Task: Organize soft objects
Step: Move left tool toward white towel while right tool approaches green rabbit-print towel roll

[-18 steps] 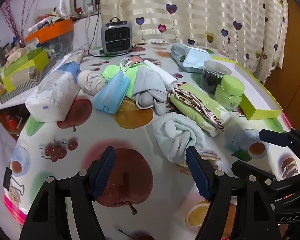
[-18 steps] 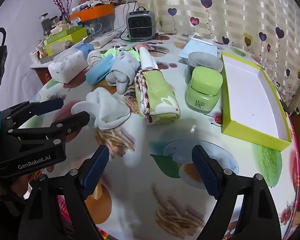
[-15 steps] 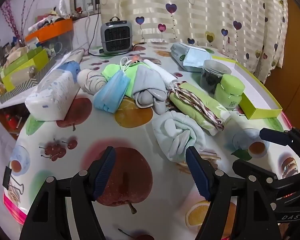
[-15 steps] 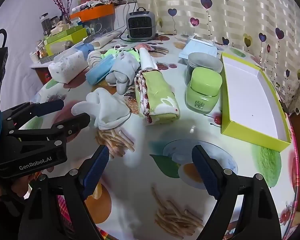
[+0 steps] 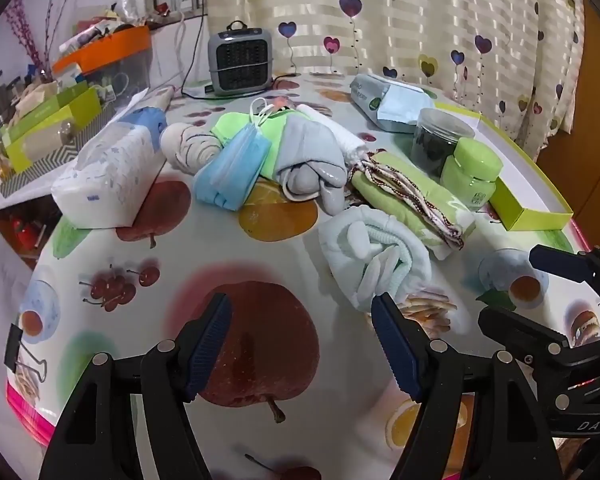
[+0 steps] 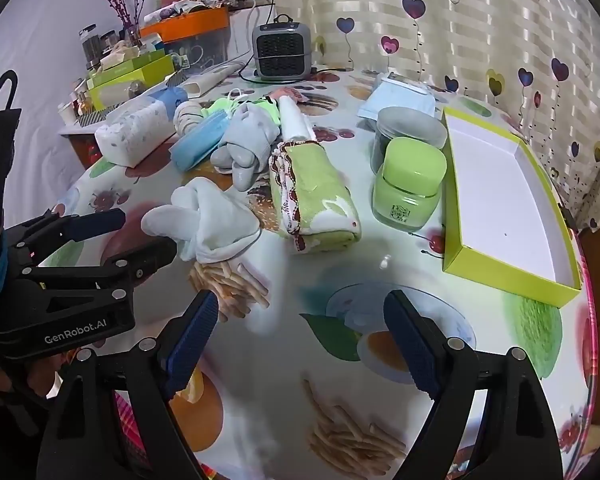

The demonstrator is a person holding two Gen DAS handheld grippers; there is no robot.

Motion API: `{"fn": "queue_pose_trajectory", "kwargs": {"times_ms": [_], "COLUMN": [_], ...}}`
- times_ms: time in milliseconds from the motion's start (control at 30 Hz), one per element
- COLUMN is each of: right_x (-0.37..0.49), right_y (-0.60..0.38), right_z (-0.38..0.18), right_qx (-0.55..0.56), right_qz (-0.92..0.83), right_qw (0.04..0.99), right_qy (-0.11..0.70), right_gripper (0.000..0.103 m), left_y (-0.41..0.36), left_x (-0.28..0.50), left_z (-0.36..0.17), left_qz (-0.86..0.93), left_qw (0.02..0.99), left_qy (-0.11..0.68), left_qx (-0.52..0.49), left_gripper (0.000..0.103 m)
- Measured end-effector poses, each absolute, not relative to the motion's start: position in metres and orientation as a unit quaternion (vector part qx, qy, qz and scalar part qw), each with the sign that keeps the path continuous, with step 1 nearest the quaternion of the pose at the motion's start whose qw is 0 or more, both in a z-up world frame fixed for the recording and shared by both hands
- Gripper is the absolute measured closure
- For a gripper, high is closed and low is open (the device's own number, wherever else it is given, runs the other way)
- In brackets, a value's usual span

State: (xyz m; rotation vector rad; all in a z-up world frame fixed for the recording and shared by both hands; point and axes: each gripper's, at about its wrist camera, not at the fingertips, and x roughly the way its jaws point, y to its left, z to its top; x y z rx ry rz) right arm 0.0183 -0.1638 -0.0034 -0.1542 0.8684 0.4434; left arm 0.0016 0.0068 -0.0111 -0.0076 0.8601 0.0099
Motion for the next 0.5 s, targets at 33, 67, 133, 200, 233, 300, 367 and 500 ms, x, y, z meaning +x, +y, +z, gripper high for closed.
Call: {"fn": "queue_pose_trajectory", "kwargs": {"times_ms": [33, 67, 133, 200, 233, 300, 367, 500], "right_x": [0.0182, 0.0183, 0.0180, 0.0176, 0.0175, 0.0167, 0.0169, 0.0169], "right_y": [-0.1634, -0.1633, -0.1628, -0.1628, -0.1628, -0.1621, -0.1620, -0.1619], "right_z": [-0.0034, -0.0037, -0.0031, -0.0033, -0.0033, -0.0031, -0.0029, -0.0027], "right_qx": [-0.074, -0.074, -0.075, -0.075, -0.075, -0.075, -0.075, -0.074], "right_qz": [0.213, 0.213, 0.213, 0.214, 0.214, 0.214, 0.214, 0.213], "right_qw": [0.881, 0.881, 0.881, 0.881, 0.881, 0.881, 0.881, 0.881], "right_qy": [0.416, 0.416, 0.416, 0.416, 0.416, 0.416, 0.416, 0.416], "right_gripper": [0.018, 0.018, 0.018, 0.018, 0.018, 0.018, 0.018, 0.018], "left_y": [0.0065, 0.0066, 0.0064, 0.0057, 0.0062, 0.0062, 0.0059, 0.0083], "left_x": [0.0013, 0.0015, 0.0020, 0.0013, 0.0007, 0.0008, 0.0002, 0.0006], "left_z": [-0.0116, -0.0115, -0.0117, -0.0126, -0.0142, -0.0141, -0.0146, -0.0134], "left_qz": [0.006, 0.007, 0.008, 0.010, 0.011, 0.009, 0.013, 0.017], "left_qw": [0.909, 0.909, 0.908, 0.909, 0.909, 0.908, 0.909, 0.909], "left_qy": [0.417, 0.417, 0.419, 0.418, 0.417, 0.418, 0.417, 0.416], "left_qx": [-0.002, -0.002, 0.001, 0.005, 0.004, 0.002, 0.002, -0.004], "left_gripper": [0.030, 0.030, 0.030, 0.030, 0.030, 0.030, 0.030, 0.030]}}
